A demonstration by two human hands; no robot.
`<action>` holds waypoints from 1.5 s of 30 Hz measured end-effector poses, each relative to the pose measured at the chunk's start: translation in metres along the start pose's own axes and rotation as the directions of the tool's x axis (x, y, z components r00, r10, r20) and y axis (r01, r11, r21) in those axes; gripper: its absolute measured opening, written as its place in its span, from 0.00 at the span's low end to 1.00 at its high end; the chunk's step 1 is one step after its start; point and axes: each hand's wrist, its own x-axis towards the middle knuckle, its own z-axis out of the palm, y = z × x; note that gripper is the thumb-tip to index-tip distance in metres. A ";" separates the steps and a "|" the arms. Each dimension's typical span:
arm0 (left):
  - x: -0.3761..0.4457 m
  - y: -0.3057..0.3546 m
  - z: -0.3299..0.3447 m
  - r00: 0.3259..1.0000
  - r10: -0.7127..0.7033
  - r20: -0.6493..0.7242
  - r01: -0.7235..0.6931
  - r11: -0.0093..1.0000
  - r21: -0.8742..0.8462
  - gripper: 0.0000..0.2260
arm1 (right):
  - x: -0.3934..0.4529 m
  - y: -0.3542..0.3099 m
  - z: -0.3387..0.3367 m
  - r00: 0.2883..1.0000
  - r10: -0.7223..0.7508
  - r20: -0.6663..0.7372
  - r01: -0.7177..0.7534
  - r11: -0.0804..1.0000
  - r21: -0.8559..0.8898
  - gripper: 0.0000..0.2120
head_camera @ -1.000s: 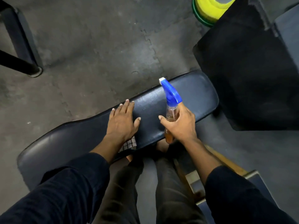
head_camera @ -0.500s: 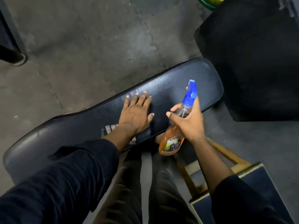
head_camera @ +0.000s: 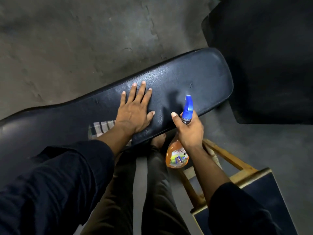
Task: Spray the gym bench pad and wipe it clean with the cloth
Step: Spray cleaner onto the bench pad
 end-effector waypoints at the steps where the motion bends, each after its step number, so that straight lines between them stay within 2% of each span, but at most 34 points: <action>1: -0.002 -0.001 0.000 1.000 0.004 -0.003 -0.004 1.000 -0.003 0.40 | 0.000 0.002 0.001 1.000 -0.001 0.014 0.001 0.999 -0.033 0.22; 8: -0.026 -0.018 0.002 0.999 -0.027 0.021 0.027 1.000 -0.007 0.41 | -0.018 -0.002 0.008 0.994 -0.029 0.103 0.036 0.997 -0.066 0.20; 11: -0.037 -0.029 0.006 0.997 -0.075 0.018 0.075 0.997 -0.019 0.43 | -0.030 -0.008 0.021 0.981 -0.057 0.187 0.090 0.981 -0.172 0.20; 16: -0.058 -0.055 0.012 0.982 -0.190 0.014 0.190 0.979 -0.072 0.47 | -0.052 -0.019 0.043 0.863 -0.153 0.482 0.306 0.917 -0.256 0.21; 19: -0.072 -0.071 0.014 0.975 -0.221 0.028 0.223 0.972 -0.068 0.49 | -0.065 -0.022 0.055 0.813 -0.179 0.554 0.382 0.882 -0.276 0.21; 24: -0.095 -0.091 0.017 0.954 -0.298 0.029 0.299 0.952 -0.060 0.50 | -0.082 -0.029 0.070 0.781 -0.226 0.582 0.453 0.846 -0.280 0.19; 33: -0.114 -0.111 0.018 0.931 -0.364 0.021 0.364 0.925 -0.112 0.49 | -0.090 -0.042 0.078 0.823 -0.224 0.522 0.408 0.873 -0.267 0.18; 38: -0.121 -0.115 0.014 0.928 -0.371 0.025 0.370 0.915 -0.159 0.47 | -0.093 -0.057 0.084 0.764 -0.257 0.592 0.467 0.853 -0.232 0.20; 42: -0.129 -0.119 0.011 0.939 -0.344 -0.003 0.334 0.914 -0.232 0.40 | -0.096 -0.072 0.092 0.719 -0.303 0.625 0.531 0.820 -0.214 0.19; 45: -0.137 -0.123 0.011 0.947 -0.318 -0.035 0.297 0.913 -0.281 0.27 | -0.099 -0.090 0.098 0.713 -0.347 0.609 0.550 0.816 -0.180 0.20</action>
